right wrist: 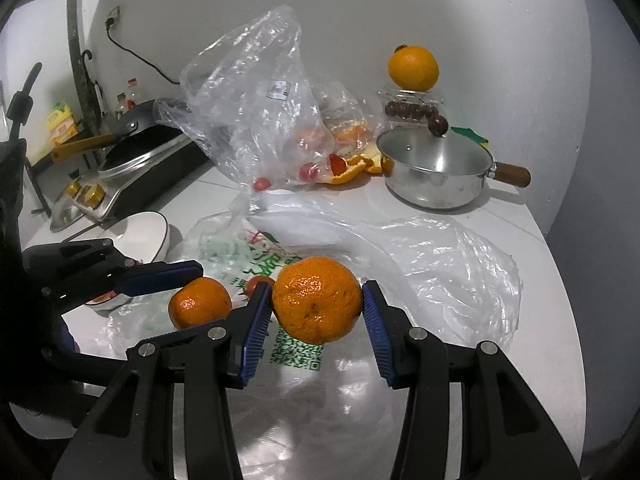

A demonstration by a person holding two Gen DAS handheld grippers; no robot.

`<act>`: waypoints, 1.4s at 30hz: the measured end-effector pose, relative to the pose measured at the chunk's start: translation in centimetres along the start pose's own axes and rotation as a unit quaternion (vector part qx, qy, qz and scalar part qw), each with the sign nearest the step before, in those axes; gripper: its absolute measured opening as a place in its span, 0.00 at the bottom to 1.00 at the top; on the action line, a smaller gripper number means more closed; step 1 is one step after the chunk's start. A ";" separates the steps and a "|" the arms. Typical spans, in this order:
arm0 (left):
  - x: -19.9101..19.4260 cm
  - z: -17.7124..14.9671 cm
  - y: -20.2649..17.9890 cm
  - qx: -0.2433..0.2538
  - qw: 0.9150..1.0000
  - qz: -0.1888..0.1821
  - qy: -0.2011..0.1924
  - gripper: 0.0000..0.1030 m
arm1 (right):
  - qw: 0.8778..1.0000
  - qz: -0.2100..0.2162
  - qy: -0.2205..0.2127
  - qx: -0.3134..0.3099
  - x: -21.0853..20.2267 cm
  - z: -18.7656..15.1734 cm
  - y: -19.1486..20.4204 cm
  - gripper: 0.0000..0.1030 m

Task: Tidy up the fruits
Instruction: 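Carry both oranges in the left and right grippers over the white plate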

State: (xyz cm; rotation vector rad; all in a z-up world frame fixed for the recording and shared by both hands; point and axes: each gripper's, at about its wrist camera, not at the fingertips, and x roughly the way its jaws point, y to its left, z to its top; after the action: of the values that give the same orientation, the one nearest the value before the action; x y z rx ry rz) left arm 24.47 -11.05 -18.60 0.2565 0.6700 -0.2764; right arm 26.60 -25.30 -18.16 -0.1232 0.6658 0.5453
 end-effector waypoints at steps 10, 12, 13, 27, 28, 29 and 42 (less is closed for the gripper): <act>-2.9 -1.4 1.9 -0.023 1.000 0.006 -0.012 0.39 | 1.000 -0.003 -0.005 -0.020 -1.1 0.4 2.7 0.47; -3.5 -1.8 2.3 -0.028 0.999 0.008 -0.014 0.39 | 1.000 -0.003 -0.005 -0.023 -1.2 0.4 3.3 0.47; -3.8 -1.9 2.4 -0.030 0.999 0.009 -0.015 0.39 | 1.000 -0.003 -0.005 -0.026 -1.2 0.4 3.6 0.47; -6.6 -4.3 5.1 -0.060 0.998 0.018 -0.026 0.39 | 0.998 0.001 -0.002 -0.056 -1.4 0.8 7.9 0.47; -6.8 -4.5 5.4 -0.063 0.997 0.019 -0.027 0.39 | 0.998 0.002 -0.001 -0.058 -1.3 0.9 8.2 0.47; -6.8 -4.6 5.5 -0.064 0.997 0.020 -0.028 0.39 | 0.998 0.002 -0.001 -0.060 -1.3 0.9 8.5 0.47; -8.7 -7.0 8.3 -0.095 0.994 0.031 -0.033 0.39 | 0.996 0.009 0.007 -0.089 -0.9 1.3 12.6 0.47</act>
State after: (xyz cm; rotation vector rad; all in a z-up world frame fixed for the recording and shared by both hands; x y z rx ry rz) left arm 16.72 0.39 -17.12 0.0863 0.6162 -0.1593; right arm 20.27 -14.57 -15.79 -0.2888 0.6319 0.6216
